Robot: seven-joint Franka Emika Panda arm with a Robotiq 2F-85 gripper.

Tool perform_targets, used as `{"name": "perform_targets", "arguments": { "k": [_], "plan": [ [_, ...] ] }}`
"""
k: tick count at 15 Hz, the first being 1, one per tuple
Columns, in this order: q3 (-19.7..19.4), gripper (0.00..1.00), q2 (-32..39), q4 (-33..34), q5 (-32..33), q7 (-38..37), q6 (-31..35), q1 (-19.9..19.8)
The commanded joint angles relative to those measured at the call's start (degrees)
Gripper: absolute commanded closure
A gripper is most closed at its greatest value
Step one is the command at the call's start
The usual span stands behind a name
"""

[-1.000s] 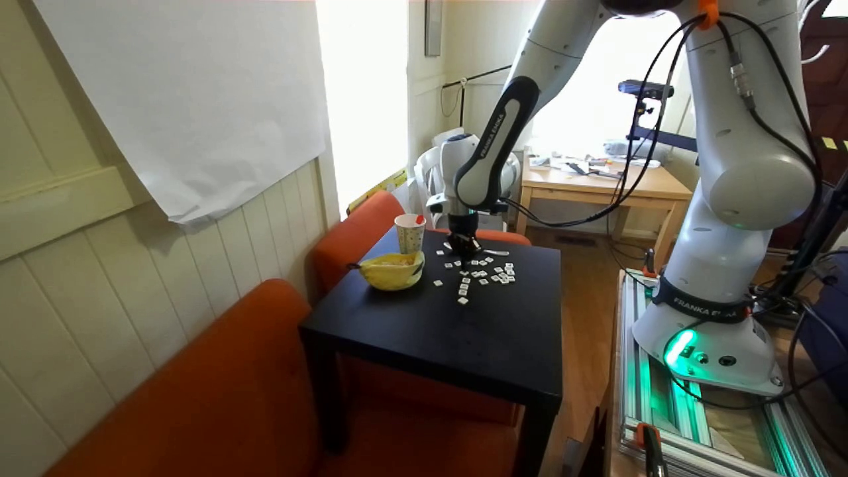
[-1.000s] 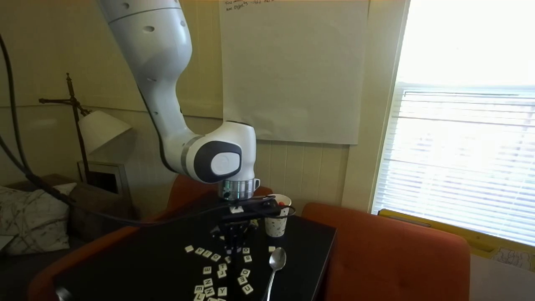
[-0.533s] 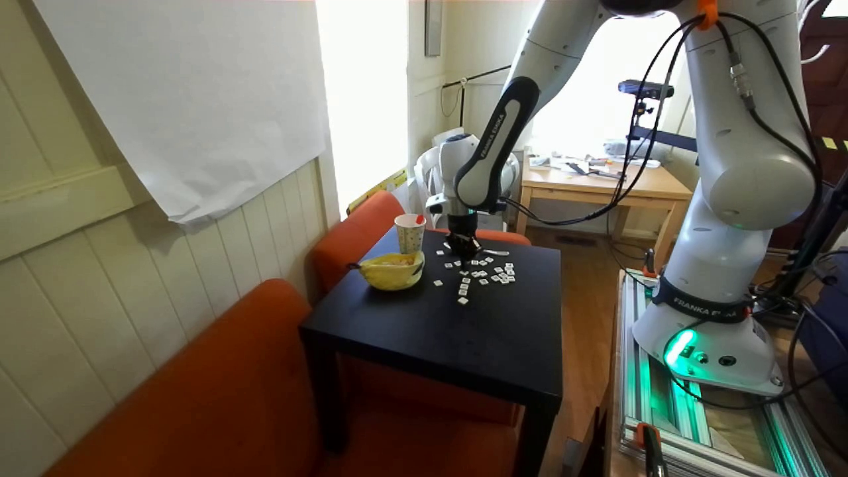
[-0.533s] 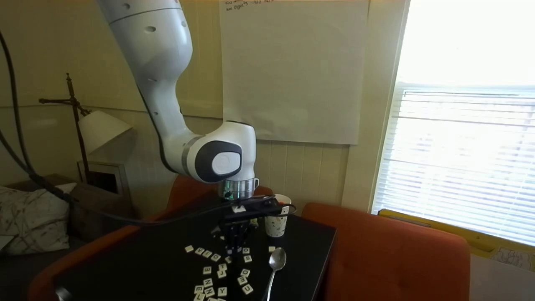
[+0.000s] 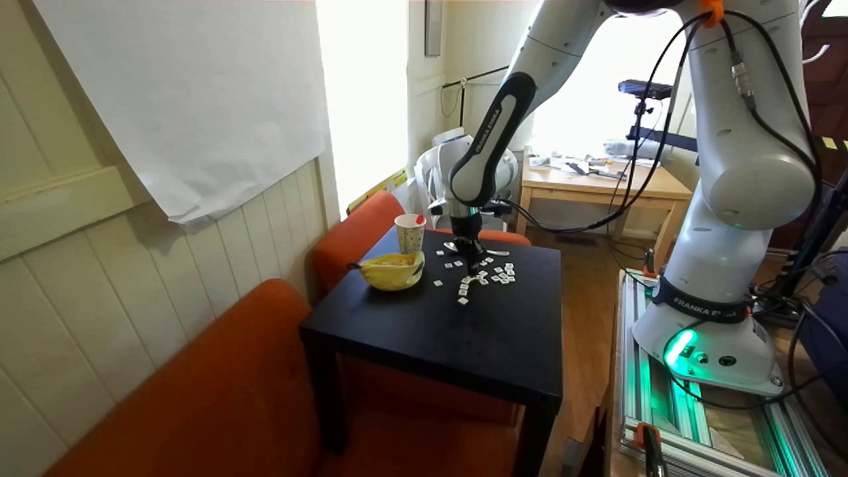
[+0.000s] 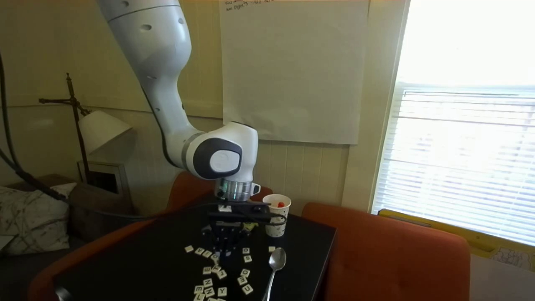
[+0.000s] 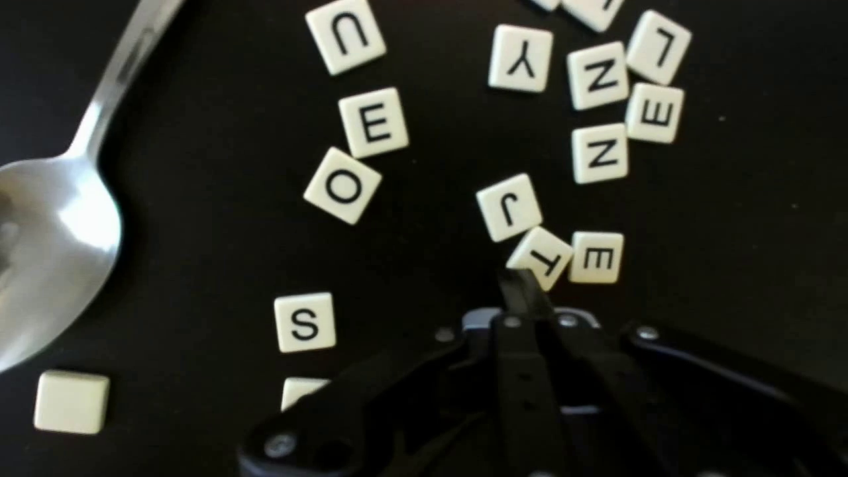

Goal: Replace the tile letter s with the tile letter l

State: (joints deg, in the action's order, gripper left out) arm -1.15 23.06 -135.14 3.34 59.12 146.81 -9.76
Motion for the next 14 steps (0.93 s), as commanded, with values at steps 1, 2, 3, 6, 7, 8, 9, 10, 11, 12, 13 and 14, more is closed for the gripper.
{"name": "perform_targets", "arguments": {
  "k": [1,2,3,6,7,8,9,10,11,12,13,14],
  "plan": [
    [1.9,1.0,1.0,0.9,-6.1,-5.4,-2.4,-1.7],
    [1.5,1.0,1.1,0.9,-6.8,-7.9,-1.8,-1.4],
    [1.3,1.0,1.2,0.9,-7.5,-10.0,-1.5,-1.4],
    [0.6,1.0,1.2,0.7,-7.6,-15.6,-0.7,-1.4],
    [0.4,1.0,1.2,0.6,-7.3,-17.4,-0.6,-1.4],
    [0.5,1.0,1.1,0.6,-7.3,-18.8,-0.7,-1.7],
    [0.3,1.0,1.1,0.6,-7.0,-20.5,-0.5,-1.7],
    [0.3,1.0,1.1,0.6,-7.0,-22.0,-0.5,-1.8],
    [0.4,1.0,1.2,0.6,-7.2,-23.3,-0.4,-2.0],
    [0.4,1.0,1.2,0.6,-7.1,-24.8,-0.4,-2.1],
    [0.7,1.0,1.2,0.7,-7.4,-25.8,-0.6,-2.3],
    [1.0,1.0,1.2,0.7,-7.9,-26.8,-0.5,-2.5]
  ]
}}
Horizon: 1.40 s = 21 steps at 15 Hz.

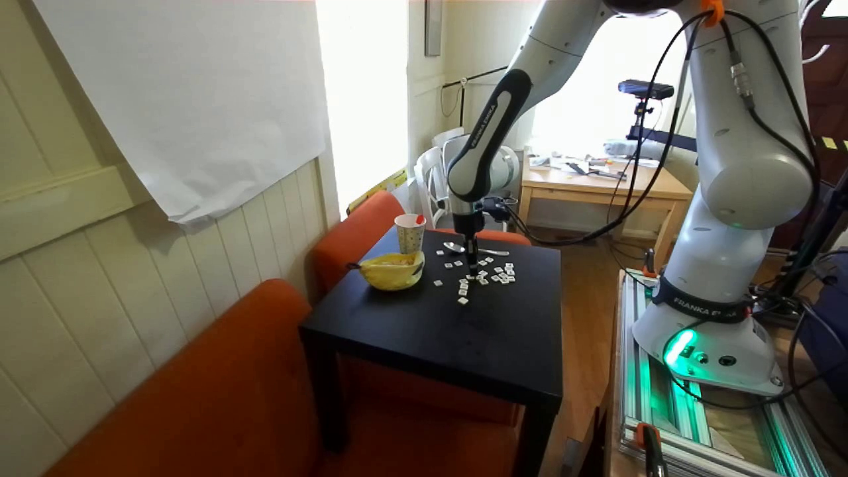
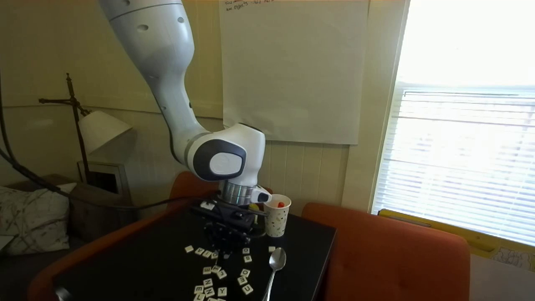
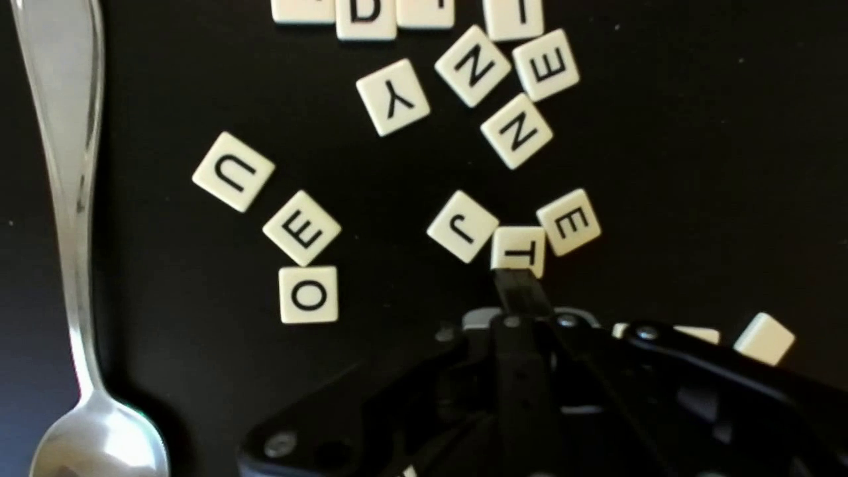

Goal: Replace the tile letter s with the tile letter l

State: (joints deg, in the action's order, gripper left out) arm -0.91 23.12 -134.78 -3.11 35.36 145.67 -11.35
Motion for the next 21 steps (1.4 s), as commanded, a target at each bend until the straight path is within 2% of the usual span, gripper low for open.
{"name": "perform_targets", "arguments": {
  "k": [1,6,12,21],
  "plan": [
    [0.9,1.0,1.1,0.4,-1.7,-4.2,0.9,-1.0],
    [1.1,1.0,1.0,0.2,-3.2,-11.0,2.0,-1.2],
    [1.5,1.0,1.0,0.1,-6.0,-15.3,4.0,-1.0],
    [-1.0,1.0,0.8,-0.5,-2.1,-20.9,6.1,0.8]
  ]
}}
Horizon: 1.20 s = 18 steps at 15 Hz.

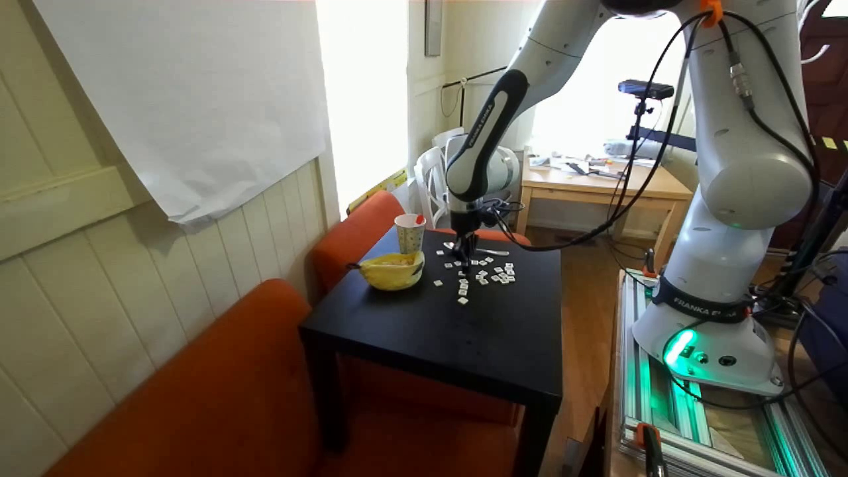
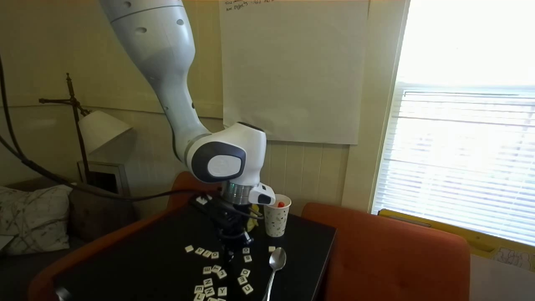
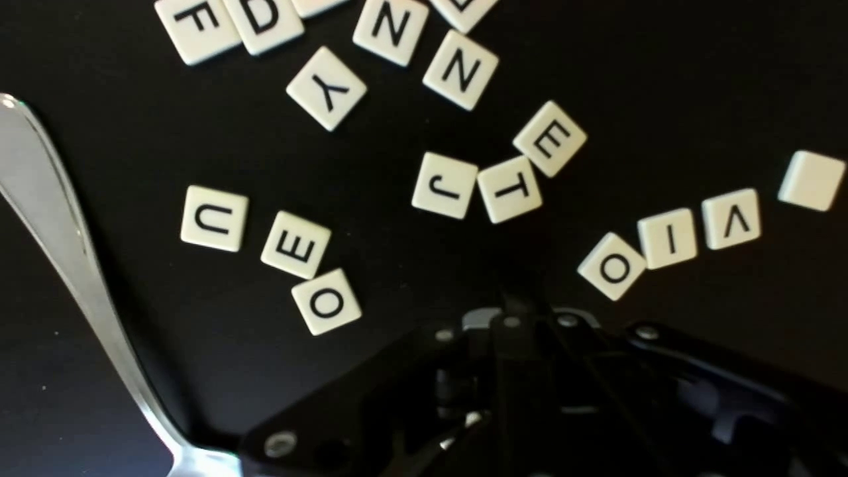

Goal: Replace the tile letter s with the tile letter l

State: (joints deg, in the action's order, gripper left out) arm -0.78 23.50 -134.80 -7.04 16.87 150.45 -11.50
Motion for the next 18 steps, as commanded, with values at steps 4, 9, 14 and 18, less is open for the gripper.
{"name": "perform_targets", "arguments": {
  "k": [4,9,14,18],
  "plan": [
    [-0.9,1.0,0.1,-0.8,1.6,-1.4,0.8,0.6],
    [-0.6,1.0,0.0,-1.2,1.7,-1.0,0.4,0.7],
    [-0.6,1.0,-0.4,-2.0,1.5,-1.0,0.4,0.7],
    [-0.5,1.0,-0.9,-2.9,1.2,-0.7,0.2,0.4]
  ]
}}
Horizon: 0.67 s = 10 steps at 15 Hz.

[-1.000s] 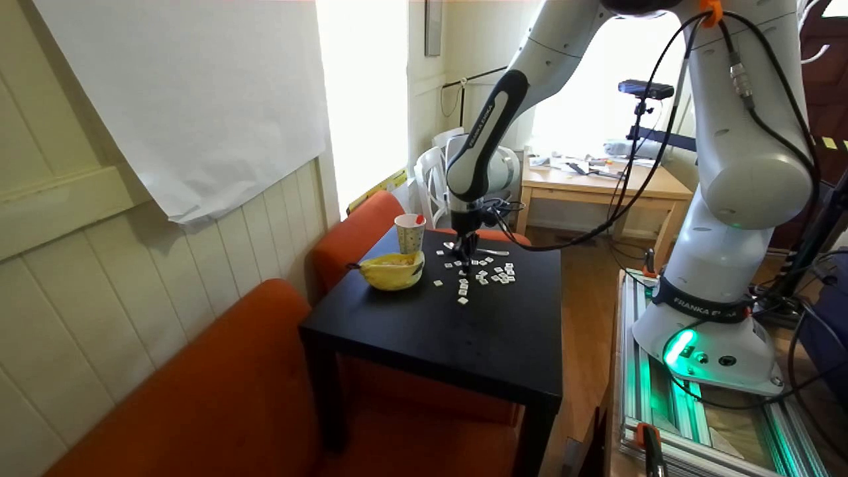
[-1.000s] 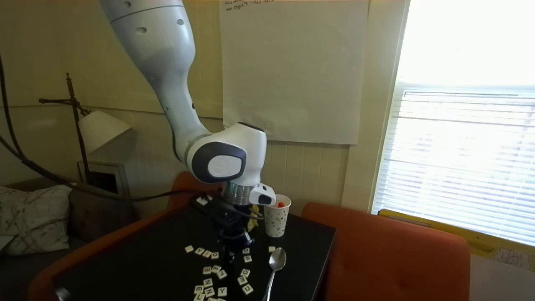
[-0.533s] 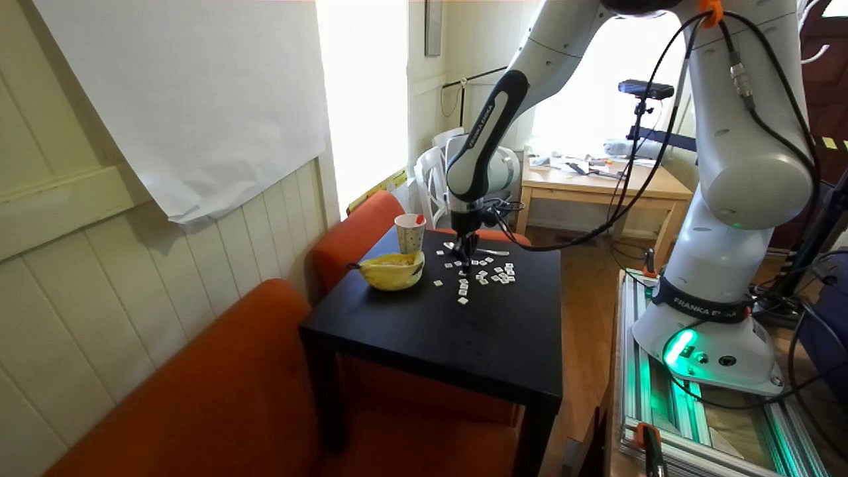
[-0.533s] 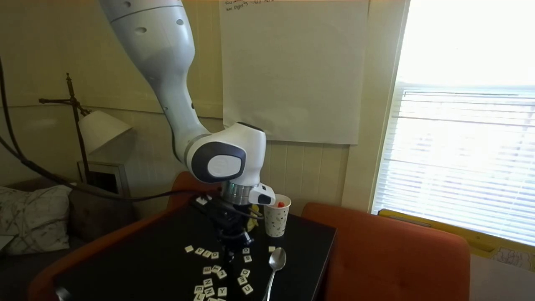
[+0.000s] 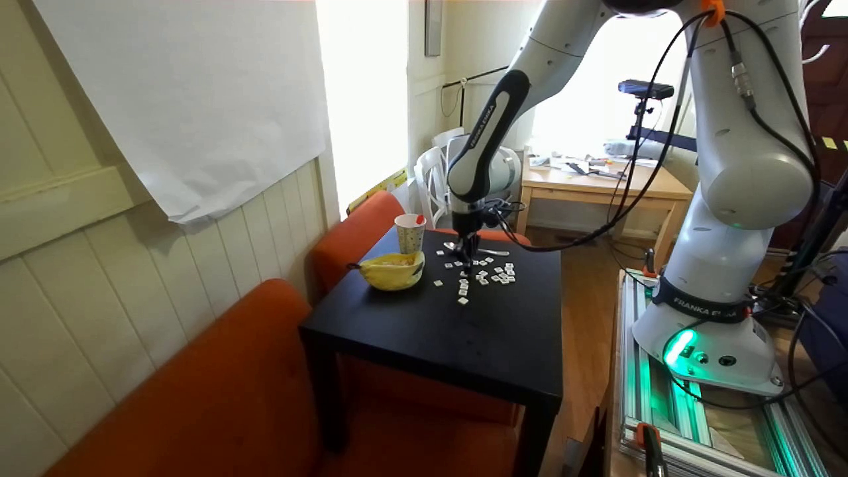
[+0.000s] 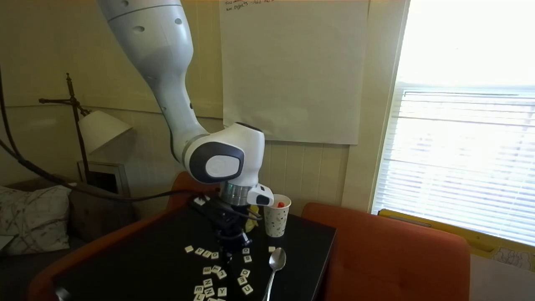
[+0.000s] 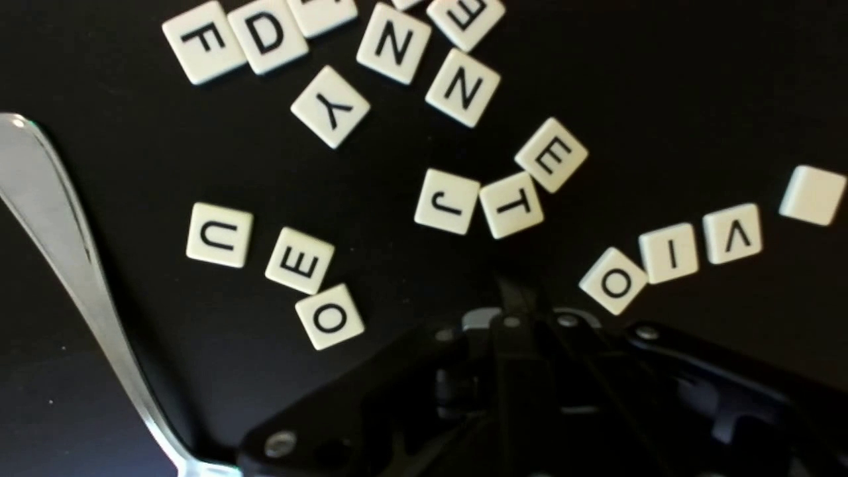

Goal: Replace the tile letter s with the tile letter l

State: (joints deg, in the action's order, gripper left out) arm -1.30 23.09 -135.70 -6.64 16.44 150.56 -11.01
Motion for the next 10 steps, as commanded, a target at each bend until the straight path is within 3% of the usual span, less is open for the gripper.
{"name": "perform_targets", "arguments": {
  "k": [1,10],
  "plan": [
    [0.1,1.0,-0.6,-2.2,0.7,-0.2,0.1,-0.2],
    [0.6,1.0,-2.3,-3.7,-0.1,0.2,1.4,-0.4]
  ]
}}
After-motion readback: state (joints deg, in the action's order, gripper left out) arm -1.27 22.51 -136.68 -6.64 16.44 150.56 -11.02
